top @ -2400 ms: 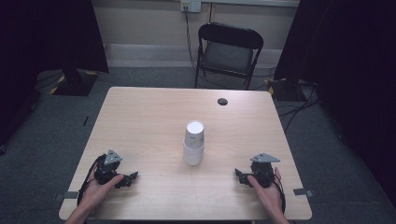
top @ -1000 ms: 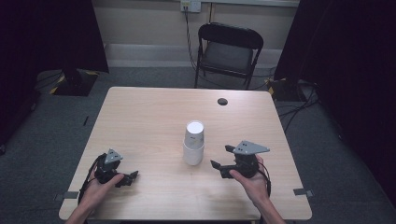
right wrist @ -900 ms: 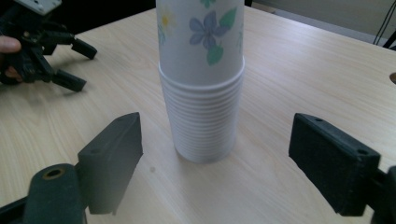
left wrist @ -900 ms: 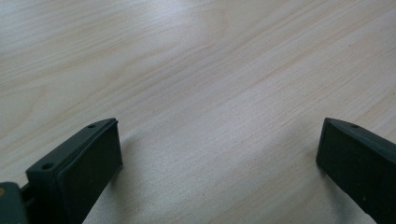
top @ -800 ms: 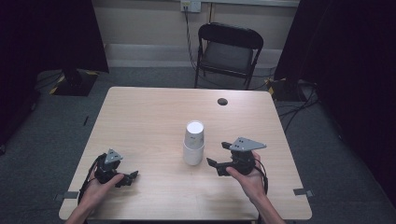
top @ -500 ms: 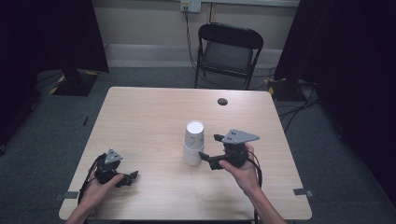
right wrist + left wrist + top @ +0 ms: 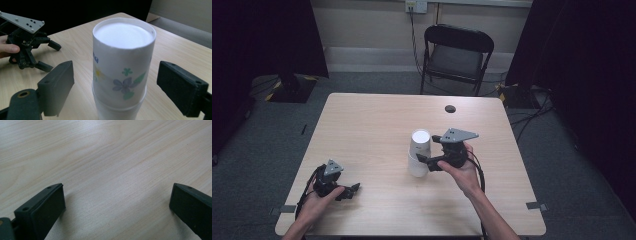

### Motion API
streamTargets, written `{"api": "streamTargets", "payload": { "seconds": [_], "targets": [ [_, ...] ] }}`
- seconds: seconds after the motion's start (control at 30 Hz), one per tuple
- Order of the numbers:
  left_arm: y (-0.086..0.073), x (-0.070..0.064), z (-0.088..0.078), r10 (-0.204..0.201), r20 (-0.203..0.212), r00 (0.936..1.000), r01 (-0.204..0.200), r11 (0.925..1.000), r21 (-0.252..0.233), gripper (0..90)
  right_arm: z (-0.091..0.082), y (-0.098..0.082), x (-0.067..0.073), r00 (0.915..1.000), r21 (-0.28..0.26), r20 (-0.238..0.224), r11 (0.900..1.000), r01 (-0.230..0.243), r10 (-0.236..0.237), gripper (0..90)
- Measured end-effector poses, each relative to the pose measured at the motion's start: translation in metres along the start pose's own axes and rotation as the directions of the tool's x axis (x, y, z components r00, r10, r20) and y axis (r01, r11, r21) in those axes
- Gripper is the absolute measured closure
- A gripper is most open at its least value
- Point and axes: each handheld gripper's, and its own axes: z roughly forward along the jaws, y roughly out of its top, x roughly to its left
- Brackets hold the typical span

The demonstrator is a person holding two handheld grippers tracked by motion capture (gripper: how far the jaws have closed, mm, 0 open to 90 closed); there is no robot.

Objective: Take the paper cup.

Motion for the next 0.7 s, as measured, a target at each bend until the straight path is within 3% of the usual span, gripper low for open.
{"api": "streamTargets", "payload": {
  "seconds": [0.27, 0.37, 0.7],
  "targets": [
    [0.000, 0.000, 0.000, 0.000, 0.000, 1.0000, 0.000, 1.0000, 0.000, 0.0, 0.015, 0.007, -0.006, 0.9997, -0.011, -0.024, 1.000, -0.006, 0.006, 14.0],
    [0.000, 0.000, 0.000, -0.001, 0.001, 1.0000, 0.001, 1.0000, 0.000, 0.0, 0.023, 0.005, -0.012, 0.9987, -0.004, -0.039, 0.999, -0.033, 0.033, 13.9],
    [0.000, 0.000, 0.000, 0.000, 0.000, 1.0000, 0.000, 1.0000, 0.000, 0.0, 0.029, 0.001, -0.010, 0.9994, -0.003, -0.033, 1.000, -0.013, 0.013, 21.5]
  ]
}}
